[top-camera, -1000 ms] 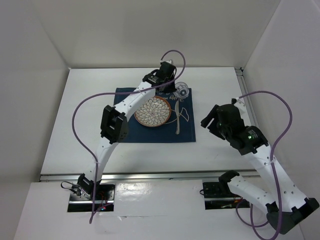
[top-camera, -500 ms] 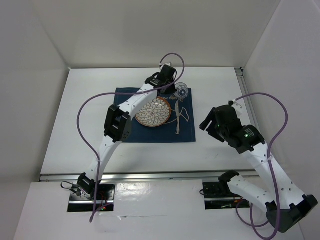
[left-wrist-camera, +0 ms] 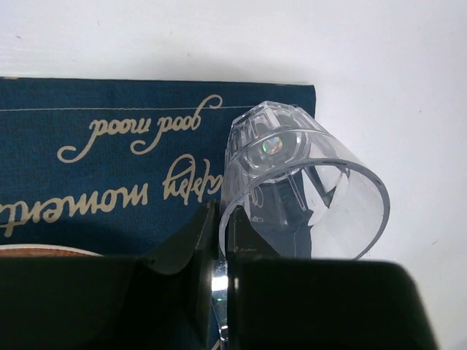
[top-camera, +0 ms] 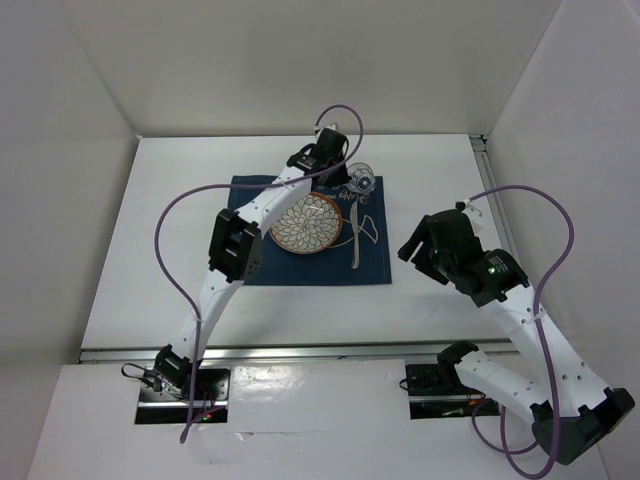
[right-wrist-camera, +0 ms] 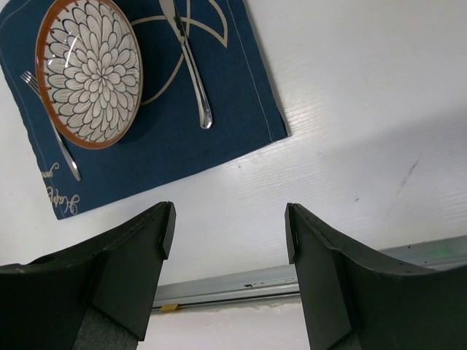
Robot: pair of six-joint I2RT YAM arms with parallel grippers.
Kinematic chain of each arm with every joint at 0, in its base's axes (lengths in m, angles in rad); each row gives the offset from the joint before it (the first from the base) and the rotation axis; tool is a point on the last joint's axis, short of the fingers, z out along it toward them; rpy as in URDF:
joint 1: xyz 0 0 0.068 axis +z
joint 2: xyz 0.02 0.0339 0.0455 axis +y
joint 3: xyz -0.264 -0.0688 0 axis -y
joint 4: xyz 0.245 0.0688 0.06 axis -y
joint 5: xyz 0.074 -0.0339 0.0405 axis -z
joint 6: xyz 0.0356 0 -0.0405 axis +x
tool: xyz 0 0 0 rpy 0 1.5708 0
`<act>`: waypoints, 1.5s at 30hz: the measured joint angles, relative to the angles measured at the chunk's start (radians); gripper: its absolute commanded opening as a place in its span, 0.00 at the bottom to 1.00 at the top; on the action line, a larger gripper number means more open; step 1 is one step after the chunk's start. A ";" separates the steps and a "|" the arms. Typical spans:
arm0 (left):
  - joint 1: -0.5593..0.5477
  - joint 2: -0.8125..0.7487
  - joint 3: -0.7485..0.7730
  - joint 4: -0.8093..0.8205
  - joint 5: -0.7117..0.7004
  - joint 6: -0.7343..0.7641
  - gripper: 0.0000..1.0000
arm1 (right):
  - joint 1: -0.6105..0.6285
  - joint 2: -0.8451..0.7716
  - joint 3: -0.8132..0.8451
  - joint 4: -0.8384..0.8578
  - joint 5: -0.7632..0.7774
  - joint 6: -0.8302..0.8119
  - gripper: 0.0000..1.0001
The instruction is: Set the dinner table for one person
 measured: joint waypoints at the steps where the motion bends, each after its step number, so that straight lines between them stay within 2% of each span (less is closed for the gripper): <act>1: 0.000 0.003 0.000 0.002 0.003 -0.004 0.22 | 0.000 0.000 0.000 0.000 0.000 0.000 0.73; 6: 0.000 0.016 0.000 0.020 0.013 -0.008 0.45 | 0.000 0.000 0.000 0.000 0.000 -0.003 0.73; 16: -0.003 0.014 0.000 0.068 0.027 -0.006 0.78 | 0.000 0.008 0.000 -0.001 -0.001 -0.015 0.73; 17: -0.003 0.010 0.000 0.071 0.027 -0.006 0.85 | 0.000 0.008 0.000 -0.001 -0.001 -0.015 0.73; 24: -0.006 -0.100 -0.013 0.085 0.027 0.000 0.86 | 0.000 0.008 0.001 -0.014 0.000 -0.024 0.76; 25: -0.006 -0.143 -0.031 0.090 0.028 0.003 0.86 | 0.000 0.009 0.002 -0.016 0.000 -0.031 0.80; 26: -0.006 -0.191 -0.058 0.093 0.030 0.008 0.86 | 0.000 0.012 0.005 -0.017 0.000 -0.039 0.90; 28: -0.010 -0.311 -0.126 0.103 0.033 0.031 0.86 | 0.000 0.034 0.021 -0.024 0.004 -0.068 1.00; 33: -0.022 -0.725 -0.447 0.106 0.005 0.107 0.87 | -0.005 0.166 0.113 -0.048 0.047 -0.103 1.00; 39: -0.021 -1.123 -0.811 -0.001 -0.128 0.159 0.92 | -0.007 0.288 0.197 -0.064 0.106 -0.129 1.00; 45: 0.145 -1.391 -1.117 -0.180 -0.256 0.193 0.92 | -0.007 0.312 0.214 -0.061 0.113 -0.155 1.00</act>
